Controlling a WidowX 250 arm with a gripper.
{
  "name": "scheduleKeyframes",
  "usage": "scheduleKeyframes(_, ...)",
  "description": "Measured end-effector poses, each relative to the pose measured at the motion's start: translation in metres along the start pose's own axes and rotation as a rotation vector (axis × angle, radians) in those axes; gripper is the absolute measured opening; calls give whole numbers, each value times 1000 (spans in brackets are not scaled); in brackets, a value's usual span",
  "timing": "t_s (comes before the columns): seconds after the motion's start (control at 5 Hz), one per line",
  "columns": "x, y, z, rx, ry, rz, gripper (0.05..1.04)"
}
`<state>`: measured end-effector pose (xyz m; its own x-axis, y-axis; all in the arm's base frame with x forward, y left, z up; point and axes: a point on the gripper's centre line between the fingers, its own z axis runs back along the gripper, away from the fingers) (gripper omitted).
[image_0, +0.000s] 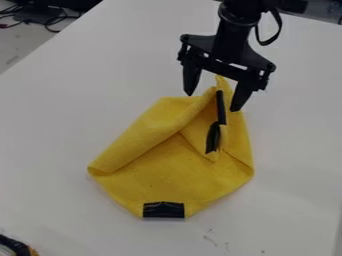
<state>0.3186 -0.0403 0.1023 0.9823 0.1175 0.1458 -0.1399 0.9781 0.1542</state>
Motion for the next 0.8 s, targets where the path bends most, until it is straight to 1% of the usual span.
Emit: scheduleKeyframes(0.8,1,2,-1,-1,-3,9,1001)
